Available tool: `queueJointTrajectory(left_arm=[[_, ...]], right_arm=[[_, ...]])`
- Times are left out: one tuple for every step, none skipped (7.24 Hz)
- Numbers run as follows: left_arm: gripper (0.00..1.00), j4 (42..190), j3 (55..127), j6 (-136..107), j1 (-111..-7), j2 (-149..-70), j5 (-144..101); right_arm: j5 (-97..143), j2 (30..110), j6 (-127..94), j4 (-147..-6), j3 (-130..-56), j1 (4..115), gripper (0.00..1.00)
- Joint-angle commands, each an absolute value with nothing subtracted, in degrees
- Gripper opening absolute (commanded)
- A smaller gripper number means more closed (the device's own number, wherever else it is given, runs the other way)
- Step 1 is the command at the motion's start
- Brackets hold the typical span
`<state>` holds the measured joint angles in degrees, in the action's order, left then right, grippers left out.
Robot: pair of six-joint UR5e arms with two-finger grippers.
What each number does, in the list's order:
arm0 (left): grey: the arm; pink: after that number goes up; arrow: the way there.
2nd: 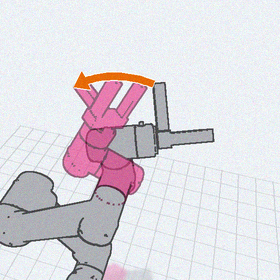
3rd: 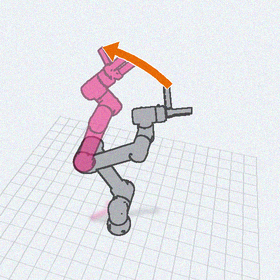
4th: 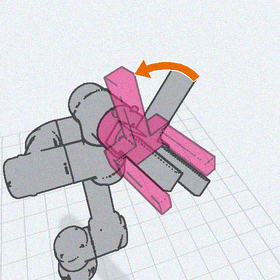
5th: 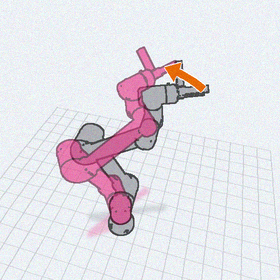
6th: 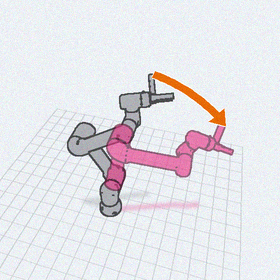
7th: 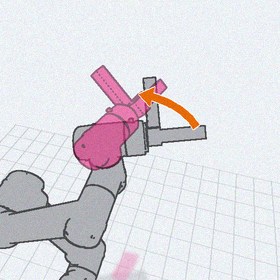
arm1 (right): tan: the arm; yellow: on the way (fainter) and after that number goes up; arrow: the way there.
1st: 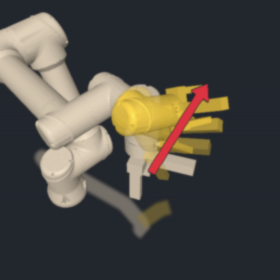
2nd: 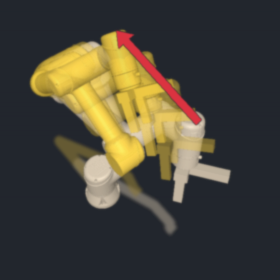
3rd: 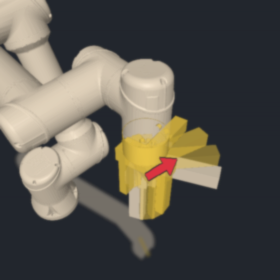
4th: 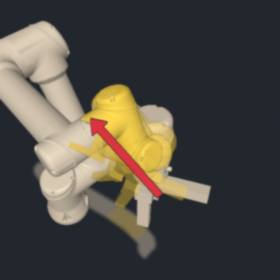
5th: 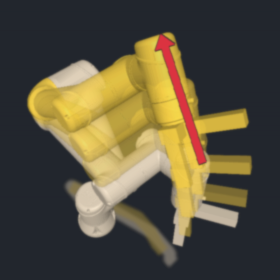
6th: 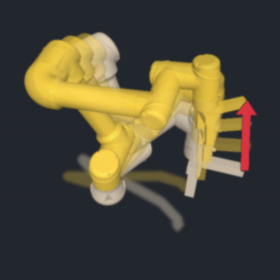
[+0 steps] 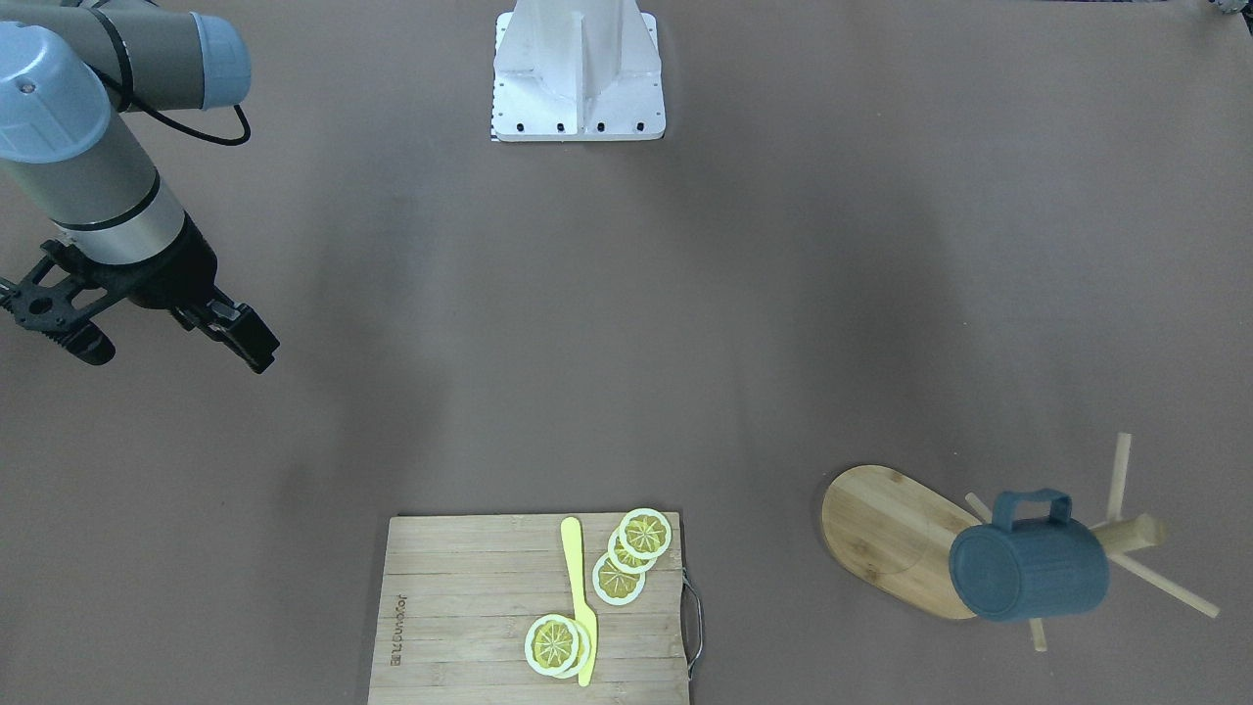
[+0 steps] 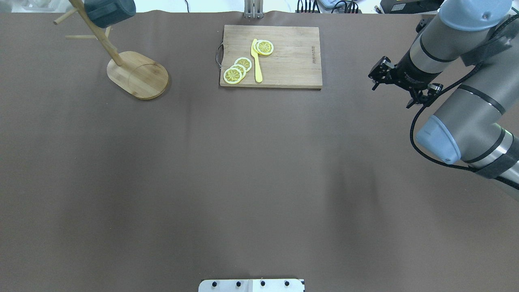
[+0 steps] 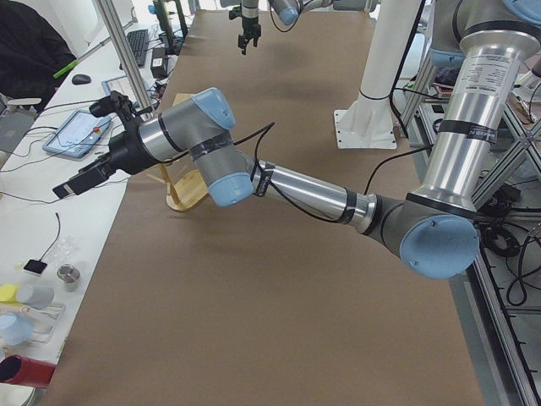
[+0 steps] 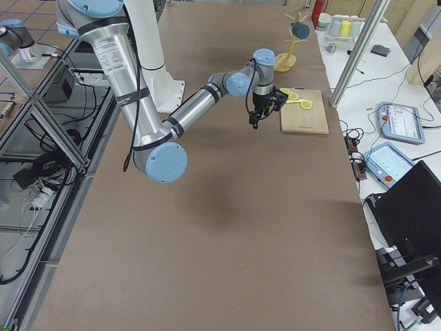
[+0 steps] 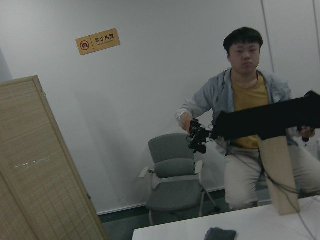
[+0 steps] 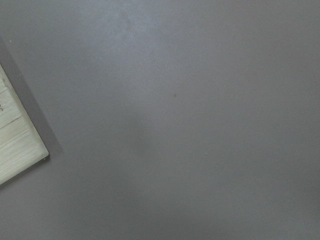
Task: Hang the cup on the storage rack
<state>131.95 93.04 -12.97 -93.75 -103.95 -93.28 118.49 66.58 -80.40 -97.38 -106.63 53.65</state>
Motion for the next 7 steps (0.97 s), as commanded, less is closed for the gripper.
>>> queueJointTrajectory(left_arm=[[0.99,115.82,94.04,-5.91,-93.61,-101.61,-99.53],[0.99,108.18,94.04,-5.11,-93.43,-101.51,-109.06],[0.99,101.67,94.04,-2.92,-92.47,-101.51,-113.16],[0.99,100.04,93.87,-1.16,-90.46,-101.17,-114.59],[0.99,95.93,93.78,-1.58,-87.92,-101.34,-115.13],[0.99,90.84,93.34,-1.67,-84.93,-102.47,-117.75],[0.99,90.18,92.03,-1.76,-84.64,-102.57,-122.04]], right_arm=[[119.87,66.62,-78.68,-97.38,-106.52,55.71,1.0],[121.45,67.14,-75.27,-97.47,-106.44,57.81,1.0],[121.9,68.19,-70.62,-97.91,-106.35,59.75,1.0],[122.25,69.86,-65.62,-98.08,-106.26,61.42,1.0],[122.26,72.05,-59.56,-98.09,-106.0,62.48,1.0],[122.69,74.16,-54.19,-98.0,-105.65,63.97,1.0],[126.0,76.09,-48.22,-97.91,-104.69,66.94,1.0]])
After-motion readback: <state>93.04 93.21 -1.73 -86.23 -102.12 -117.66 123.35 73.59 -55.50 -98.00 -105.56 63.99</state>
